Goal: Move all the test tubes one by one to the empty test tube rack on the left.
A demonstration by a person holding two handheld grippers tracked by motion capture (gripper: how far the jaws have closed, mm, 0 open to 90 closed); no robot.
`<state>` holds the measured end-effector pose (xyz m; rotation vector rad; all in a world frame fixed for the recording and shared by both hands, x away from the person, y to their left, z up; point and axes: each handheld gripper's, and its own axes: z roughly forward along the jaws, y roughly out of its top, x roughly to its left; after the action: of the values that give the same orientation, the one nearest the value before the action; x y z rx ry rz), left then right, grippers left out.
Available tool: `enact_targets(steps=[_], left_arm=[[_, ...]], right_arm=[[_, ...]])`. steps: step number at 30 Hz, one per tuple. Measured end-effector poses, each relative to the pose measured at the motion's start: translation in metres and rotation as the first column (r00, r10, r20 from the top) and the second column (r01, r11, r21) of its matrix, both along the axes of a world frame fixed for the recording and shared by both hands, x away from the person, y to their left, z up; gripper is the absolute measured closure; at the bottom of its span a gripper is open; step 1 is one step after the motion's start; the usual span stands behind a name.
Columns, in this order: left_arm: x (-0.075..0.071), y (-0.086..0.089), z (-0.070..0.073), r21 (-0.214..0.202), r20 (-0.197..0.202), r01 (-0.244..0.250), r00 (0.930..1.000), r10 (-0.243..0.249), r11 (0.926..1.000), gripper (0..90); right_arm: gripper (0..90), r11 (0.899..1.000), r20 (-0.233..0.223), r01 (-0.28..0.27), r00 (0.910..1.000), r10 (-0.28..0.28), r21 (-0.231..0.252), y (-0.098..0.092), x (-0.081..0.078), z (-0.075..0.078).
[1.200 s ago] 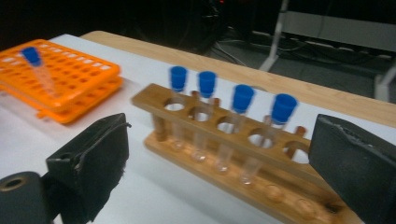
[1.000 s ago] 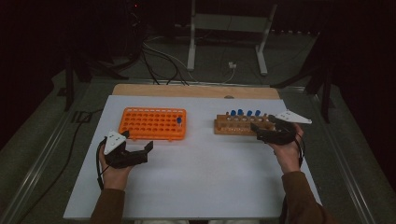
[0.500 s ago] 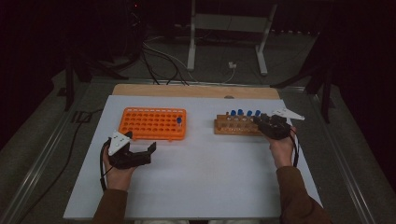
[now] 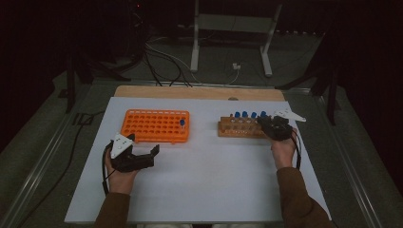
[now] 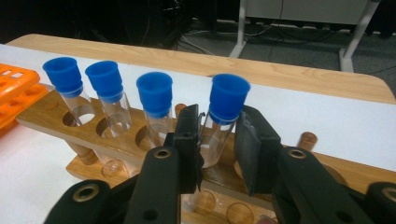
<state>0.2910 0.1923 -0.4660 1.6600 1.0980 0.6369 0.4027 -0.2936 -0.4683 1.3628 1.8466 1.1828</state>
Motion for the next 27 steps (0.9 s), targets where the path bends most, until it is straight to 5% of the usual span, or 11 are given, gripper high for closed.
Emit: enact_targets(steps=[27], left_arm=[[0.0002, 0.0018, -0.0011, -0.003, -0.003, -0.009, 1.0, 0.009, 1.0, 0.6]], right_arm=[[74.5, 0.999, -0.005, -0.02, 0.9998, 0.02, 0.038, 0.0028, 0.0016, -0.0029]])
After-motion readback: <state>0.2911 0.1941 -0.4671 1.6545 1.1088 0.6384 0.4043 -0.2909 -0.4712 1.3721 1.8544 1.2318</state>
